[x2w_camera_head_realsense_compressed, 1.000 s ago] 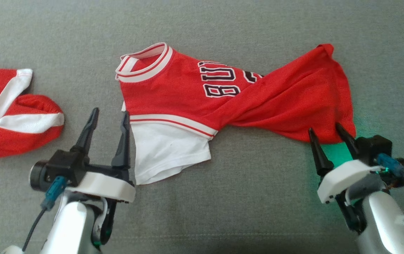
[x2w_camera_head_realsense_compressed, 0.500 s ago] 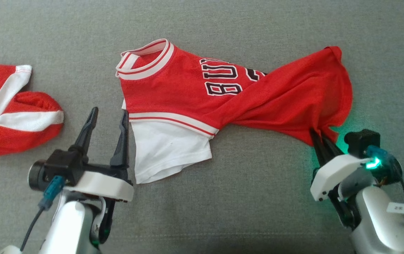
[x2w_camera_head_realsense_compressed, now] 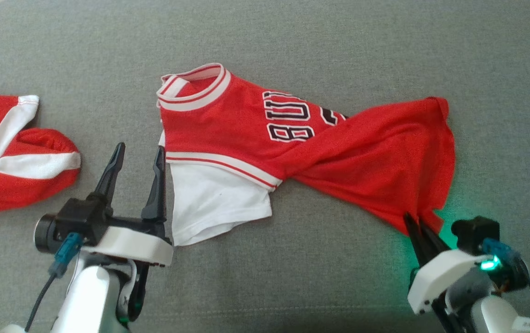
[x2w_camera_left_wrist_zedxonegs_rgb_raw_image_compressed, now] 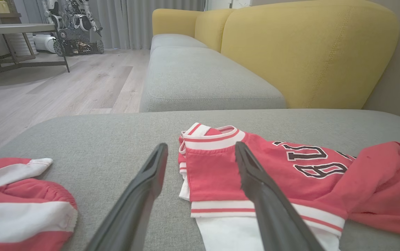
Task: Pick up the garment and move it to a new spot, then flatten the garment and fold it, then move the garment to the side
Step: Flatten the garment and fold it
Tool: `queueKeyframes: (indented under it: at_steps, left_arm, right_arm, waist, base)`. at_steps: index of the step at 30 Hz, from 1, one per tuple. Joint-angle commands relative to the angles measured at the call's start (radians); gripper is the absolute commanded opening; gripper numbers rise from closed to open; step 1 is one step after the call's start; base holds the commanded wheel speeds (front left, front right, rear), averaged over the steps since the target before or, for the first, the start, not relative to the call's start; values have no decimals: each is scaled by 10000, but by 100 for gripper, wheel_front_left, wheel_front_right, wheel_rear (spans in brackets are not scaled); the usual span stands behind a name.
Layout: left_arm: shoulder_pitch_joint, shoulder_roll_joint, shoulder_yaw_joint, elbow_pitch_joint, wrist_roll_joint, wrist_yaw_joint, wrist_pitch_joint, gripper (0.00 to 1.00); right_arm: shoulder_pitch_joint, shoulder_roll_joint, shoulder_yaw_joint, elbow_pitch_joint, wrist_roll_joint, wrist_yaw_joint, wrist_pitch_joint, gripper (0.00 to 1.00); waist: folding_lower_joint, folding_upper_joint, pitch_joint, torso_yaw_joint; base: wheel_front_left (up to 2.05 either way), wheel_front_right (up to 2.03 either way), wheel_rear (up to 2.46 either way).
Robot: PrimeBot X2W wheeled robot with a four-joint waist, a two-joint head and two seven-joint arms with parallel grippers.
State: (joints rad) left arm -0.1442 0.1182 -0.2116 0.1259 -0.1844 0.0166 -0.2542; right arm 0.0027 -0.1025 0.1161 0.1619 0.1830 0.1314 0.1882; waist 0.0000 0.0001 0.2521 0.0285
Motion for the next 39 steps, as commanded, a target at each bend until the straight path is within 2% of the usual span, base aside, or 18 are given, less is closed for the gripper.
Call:
queueKeyframes:
  at_steps: [1,5,6,7,8,17,24,39]
  left_arm:
    - [-61,72,413,-309,94,-10,-76,100]
    - [-8,78,425,-267,100,-12,-76,100]
    - [15,80,430,-252,95,-15,-76,100]
    - [45,83,436,-234,89,-16,-76,100]
    - [75,88,441,-217,85,-16,-76,100]
    - [351,158,489,-97,50,16,-76,100]
    - [551,237,532,-126,31,115,-74,100]
    - [1132,412,349,-379,27,260,211,100]
  right_arm:
    - [161,9,106,-388,-110,-7,112,0]
    - [468,159,21,-502,-94,-7,136,0]
    - [517,201,-5,-537,-47,-7,96,7]
    - [555,235,-24,-593,-29,-7,29,44]
    - [577,264,-39,-667,-21,-7,-59,100]
    - [525,387,-113,-1677,219,-7,-873,100]
    - [196,364,-442,-2574,-14,-7,-1507,100]
    - [109,218,-633,-3016,-314,-7,-1616,100]
  waist:
    - [0,-1,-31,8]
    - [0,-1,-101,14]
    - [0,-1,-130,8]
    - [0,-1,-162,-1]
    - [0,-1,-197,-11]
    - [0,-1,-563,-80]
    - [0,-1,-972,-110]
    - [0,-1,-1629,-123]
  base:
    - [0,0,0]
    - [0,0,0]
    - [0,0,0]
    - [0,0,0]
    - [0,0,0]
    - [0,0,0]
    - [0,0,0]
    - [0,0,0]
